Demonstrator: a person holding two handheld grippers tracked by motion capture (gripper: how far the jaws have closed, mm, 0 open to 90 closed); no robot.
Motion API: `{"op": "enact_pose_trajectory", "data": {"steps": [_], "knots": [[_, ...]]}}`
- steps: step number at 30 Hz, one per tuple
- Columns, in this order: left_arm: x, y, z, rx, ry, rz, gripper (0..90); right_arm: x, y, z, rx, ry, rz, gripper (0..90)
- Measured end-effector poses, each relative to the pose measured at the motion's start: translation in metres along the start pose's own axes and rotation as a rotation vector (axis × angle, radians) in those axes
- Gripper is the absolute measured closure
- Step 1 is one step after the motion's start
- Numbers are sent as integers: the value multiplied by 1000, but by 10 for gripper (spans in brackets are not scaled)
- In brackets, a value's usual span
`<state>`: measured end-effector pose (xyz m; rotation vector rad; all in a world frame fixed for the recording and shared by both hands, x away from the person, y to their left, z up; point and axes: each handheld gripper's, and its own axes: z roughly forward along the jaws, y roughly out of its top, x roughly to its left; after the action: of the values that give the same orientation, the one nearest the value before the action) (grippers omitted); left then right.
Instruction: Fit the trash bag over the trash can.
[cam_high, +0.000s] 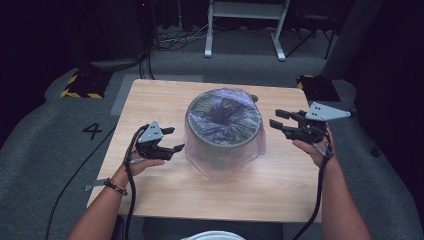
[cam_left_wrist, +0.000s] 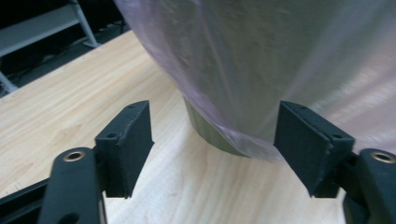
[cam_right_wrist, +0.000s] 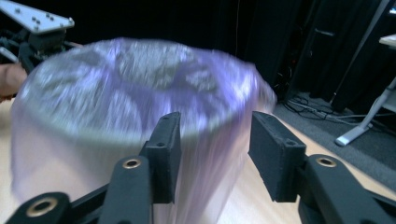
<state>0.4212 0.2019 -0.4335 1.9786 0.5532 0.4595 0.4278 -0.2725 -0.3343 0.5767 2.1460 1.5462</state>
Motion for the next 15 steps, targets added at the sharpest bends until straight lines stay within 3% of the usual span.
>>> {"op": "enact_pose_trajectory", "data": {"steps": [4, 9, 13, 15], "knots": [[1, 0, 9, 10, -24, -19, 299, -2, 21, 25, 16, 9, -18, 560], [-3, -5, 13, 56, -36, -13, 230, 8, 38, 52, 45, 92, -55, 560], [-10, -10, 17, 104, -42, 15, 191, 18, 47, 72, 111, 155, -77, 491], [-14, -12, 19, 126, -38, 27, 192, 21, 50, 82, 150, 181, -62, 459]]}}
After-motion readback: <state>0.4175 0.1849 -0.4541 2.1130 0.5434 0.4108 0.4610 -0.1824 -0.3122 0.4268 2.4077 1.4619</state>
